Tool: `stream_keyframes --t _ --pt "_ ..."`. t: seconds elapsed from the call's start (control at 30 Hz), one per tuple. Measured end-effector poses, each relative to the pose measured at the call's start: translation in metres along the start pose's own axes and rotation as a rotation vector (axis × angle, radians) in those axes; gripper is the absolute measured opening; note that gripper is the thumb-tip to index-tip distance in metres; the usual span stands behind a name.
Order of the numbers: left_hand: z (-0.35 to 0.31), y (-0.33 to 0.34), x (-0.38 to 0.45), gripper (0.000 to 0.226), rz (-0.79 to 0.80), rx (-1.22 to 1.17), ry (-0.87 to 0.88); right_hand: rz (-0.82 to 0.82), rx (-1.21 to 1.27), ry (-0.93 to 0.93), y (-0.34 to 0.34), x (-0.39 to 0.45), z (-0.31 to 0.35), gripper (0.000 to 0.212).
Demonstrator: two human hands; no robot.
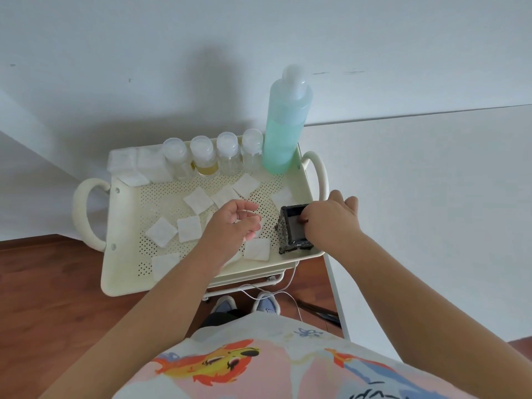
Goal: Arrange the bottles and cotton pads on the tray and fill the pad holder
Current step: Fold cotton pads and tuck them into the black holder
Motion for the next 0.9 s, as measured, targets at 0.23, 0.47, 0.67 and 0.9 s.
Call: stream_keyframes --t 0.23,0.47,0.67,0.9 --pt "0.015 -0.019 0.011 0.016 -0.023 0.162 0.012 0.035 -0.022 -0.028 -0.018 -0.011 -0.002 0.041" --pt "0.057 -0.055 0.028 0.033 0.014 0.945 0.087 -0.219 0.205 -0.235 -0.084 -0.006 0.049 0.014" --pt "0.072 -0.062 0.032 0.042 -0.062 1.091 0.082 0.086 -0.222 -0.497 0.017 0.011 0.152 0.014" --pt "0.075 -0.066 0.026 0.019 -0.043 1.044 0.037 0.13 -0.364 -0.536 0.079 0.017 0.152 0.03"
Point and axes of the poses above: each hand's wrist, its own x-axis towards the middle knuckle, its own y-axis out of the palm, z = x × y, the point moved 10 cm from there along x, towards the middle knuckle, and after that the axes turned 3 degrees about -z, right-handed, at the moved point
